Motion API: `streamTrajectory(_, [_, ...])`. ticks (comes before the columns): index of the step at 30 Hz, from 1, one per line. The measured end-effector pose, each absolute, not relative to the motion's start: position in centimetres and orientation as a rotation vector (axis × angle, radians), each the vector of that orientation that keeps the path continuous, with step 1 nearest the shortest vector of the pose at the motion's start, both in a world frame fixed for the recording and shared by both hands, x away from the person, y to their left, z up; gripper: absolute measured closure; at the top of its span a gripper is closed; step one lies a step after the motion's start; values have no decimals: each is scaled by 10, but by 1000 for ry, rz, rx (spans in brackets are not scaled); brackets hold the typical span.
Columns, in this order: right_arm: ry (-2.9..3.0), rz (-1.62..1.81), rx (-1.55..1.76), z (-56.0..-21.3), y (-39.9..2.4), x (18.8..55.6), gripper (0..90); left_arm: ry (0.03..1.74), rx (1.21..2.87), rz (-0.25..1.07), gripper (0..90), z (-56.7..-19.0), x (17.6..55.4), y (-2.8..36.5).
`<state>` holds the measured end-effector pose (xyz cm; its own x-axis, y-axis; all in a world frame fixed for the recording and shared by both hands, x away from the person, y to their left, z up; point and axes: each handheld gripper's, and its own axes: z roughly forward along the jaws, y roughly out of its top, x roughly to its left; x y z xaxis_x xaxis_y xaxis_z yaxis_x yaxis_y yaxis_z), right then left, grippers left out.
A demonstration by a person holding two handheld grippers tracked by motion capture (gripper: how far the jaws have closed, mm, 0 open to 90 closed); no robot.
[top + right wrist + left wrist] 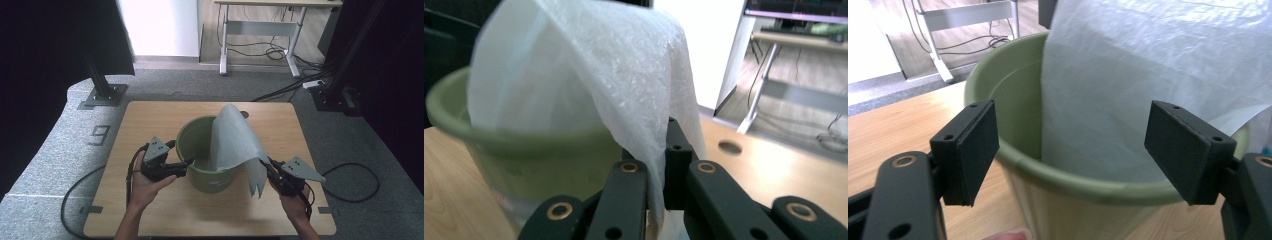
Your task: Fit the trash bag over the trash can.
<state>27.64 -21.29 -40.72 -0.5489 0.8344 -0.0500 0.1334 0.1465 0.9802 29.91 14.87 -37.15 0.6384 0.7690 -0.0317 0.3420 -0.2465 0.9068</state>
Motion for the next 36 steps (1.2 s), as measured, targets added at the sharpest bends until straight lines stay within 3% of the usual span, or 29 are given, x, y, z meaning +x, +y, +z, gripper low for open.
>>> streamTrajectory(8, [1878, 1348, 805, -371, -182, 291, 879, 835, 1878, 508, 208, -359, 293, 123])
streamTrajectory(27, [1920, 1332, 813, -368, -165, 300, 879, 835, 1893, 504, 155, -361, 286, 87])
streamTrajectory(32, [1917, 1337, 816, -368, -165, 300, 879, 846, 1896, 506, 202, -360, 290, 81])
streamTrajectory(36, [1911, 1346, 815, -368, -166, 300, 878, 858, 1907, 517, 291, -358, 292, 77])
